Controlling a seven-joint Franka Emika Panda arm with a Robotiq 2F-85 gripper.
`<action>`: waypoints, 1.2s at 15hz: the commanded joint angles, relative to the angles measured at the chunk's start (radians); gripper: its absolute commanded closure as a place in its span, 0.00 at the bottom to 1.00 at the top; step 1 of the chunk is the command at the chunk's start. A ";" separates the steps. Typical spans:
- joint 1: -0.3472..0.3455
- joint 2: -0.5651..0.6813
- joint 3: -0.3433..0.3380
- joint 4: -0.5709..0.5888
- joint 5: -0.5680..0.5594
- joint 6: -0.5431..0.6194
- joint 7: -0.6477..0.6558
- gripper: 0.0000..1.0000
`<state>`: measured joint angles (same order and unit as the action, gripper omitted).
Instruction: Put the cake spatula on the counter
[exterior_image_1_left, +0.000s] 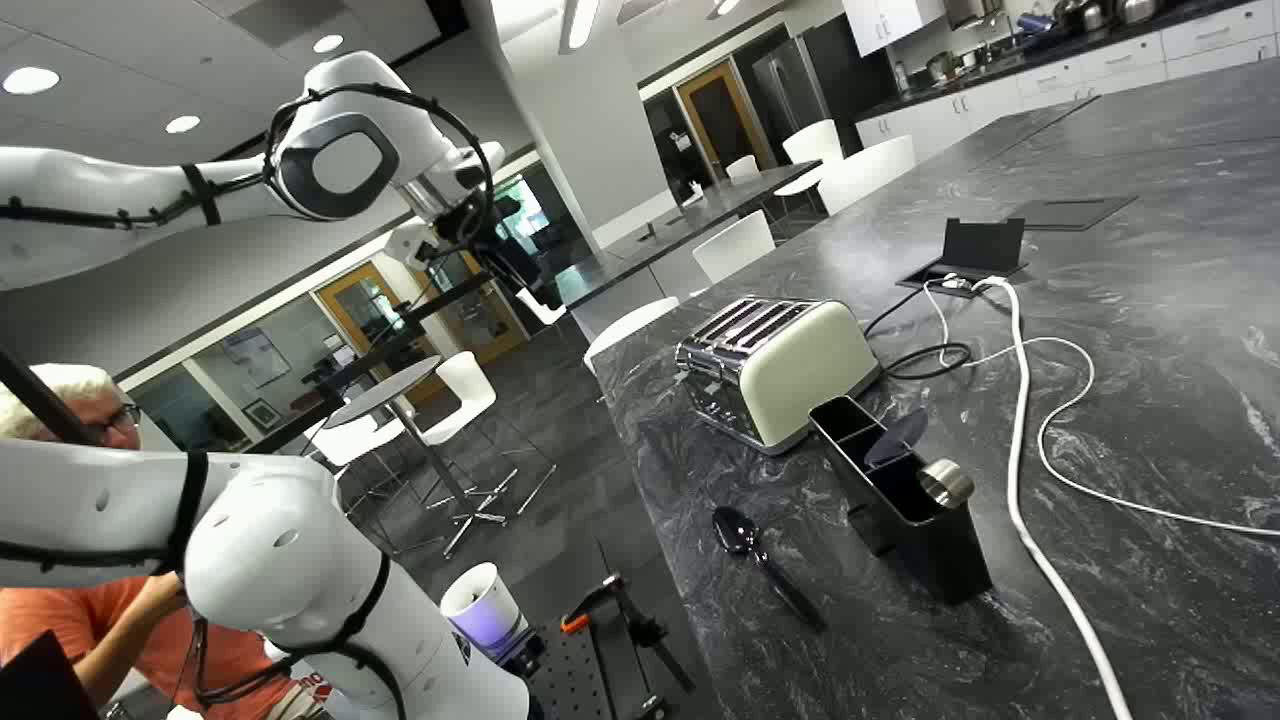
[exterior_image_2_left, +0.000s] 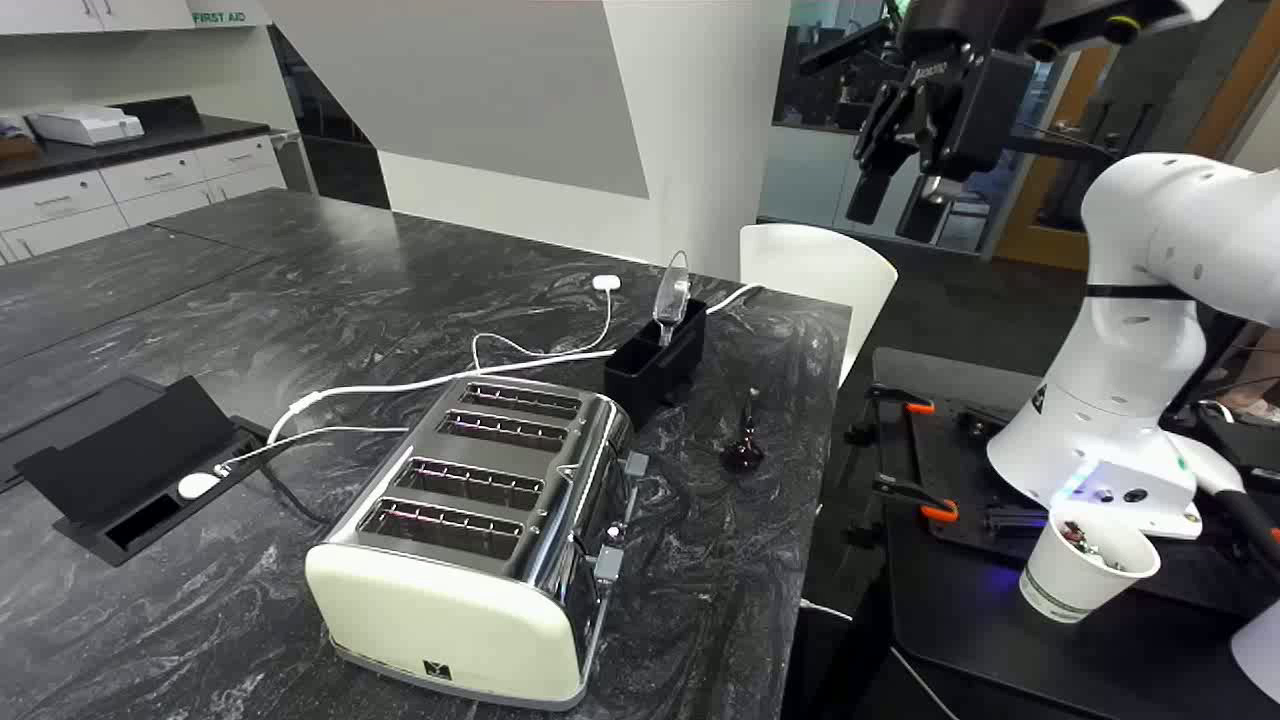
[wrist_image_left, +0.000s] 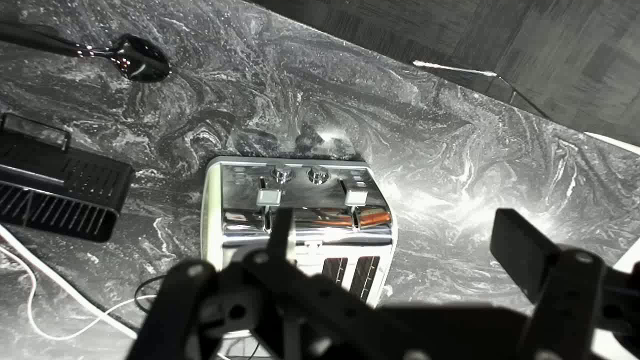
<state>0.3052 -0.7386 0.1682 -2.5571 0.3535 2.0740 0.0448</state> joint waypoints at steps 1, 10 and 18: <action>-0.007 0.000 0.005 0.003 0.004 -0.005 -0.003 0.00; -0.153 0.020 -0.042 -0.064 -0.045 0.230 0.029 0.00; -0.291 0.159 -0.171 -0.222 -0.085 0.586 0.011 0.00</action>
<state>0.0269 -0.6345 0.0288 -2.7328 0.2735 2.5373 0.0490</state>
